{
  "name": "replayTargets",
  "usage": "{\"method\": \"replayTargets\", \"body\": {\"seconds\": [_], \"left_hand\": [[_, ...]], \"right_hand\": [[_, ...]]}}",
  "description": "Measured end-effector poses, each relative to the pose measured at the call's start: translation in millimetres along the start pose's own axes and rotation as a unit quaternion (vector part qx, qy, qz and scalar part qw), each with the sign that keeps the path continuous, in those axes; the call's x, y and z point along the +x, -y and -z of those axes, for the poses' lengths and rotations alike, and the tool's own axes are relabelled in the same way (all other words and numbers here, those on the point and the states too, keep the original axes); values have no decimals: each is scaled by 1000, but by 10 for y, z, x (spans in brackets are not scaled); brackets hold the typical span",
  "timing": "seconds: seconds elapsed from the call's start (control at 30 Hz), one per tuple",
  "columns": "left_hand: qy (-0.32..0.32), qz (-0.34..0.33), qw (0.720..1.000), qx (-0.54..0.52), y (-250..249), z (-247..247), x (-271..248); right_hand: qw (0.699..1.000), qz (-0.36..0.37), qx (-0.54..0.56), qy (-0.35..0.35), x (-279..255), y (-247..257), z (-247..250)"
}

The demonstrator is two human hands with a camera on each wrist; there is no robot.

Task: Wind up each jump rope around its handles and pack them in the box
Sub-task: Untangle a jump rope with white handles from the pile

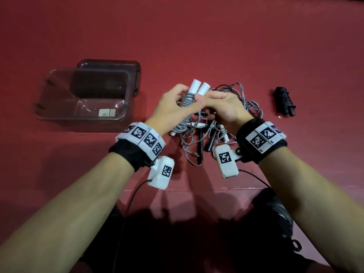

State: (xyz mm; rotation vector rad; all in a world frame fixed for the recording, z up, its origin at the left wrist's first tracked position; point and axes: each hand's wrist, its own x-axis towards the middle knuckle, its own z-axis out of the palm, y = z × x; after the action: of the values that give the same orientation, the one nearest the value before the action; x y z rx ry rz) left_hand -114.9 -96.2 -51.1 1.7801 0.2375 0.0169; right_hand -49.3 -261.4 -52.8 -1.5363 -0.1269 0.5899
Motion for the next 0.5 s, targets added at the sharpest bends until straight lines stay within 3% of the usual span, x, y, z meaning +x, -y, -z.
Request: {"method": "replayTargets", "body": {"seconds": [0.1, 0.2, 0.3, 0.4, 0.5], "left_hand": [[-16, 10, 1000, -21, 93, 26, 21], [-2, 47, 994, -95, 119, 91, 49], [3, 92, 984, -151, 88, 140, 45], [32, 155, 959, -237, 25, 113, 18], [65, 197, 922, -326, -60, 130, -15]], "right_hand": [[998, 23, -51, -28, 26, -20, -40], [998, 28, -50, 34, 12, -17, -1], [985, 49, -153, 62, 0, 44, 10], [980, 70, -173, 70, 0, 93, 8], [989, 72, -104, 76, -17, 146, -6]]}}
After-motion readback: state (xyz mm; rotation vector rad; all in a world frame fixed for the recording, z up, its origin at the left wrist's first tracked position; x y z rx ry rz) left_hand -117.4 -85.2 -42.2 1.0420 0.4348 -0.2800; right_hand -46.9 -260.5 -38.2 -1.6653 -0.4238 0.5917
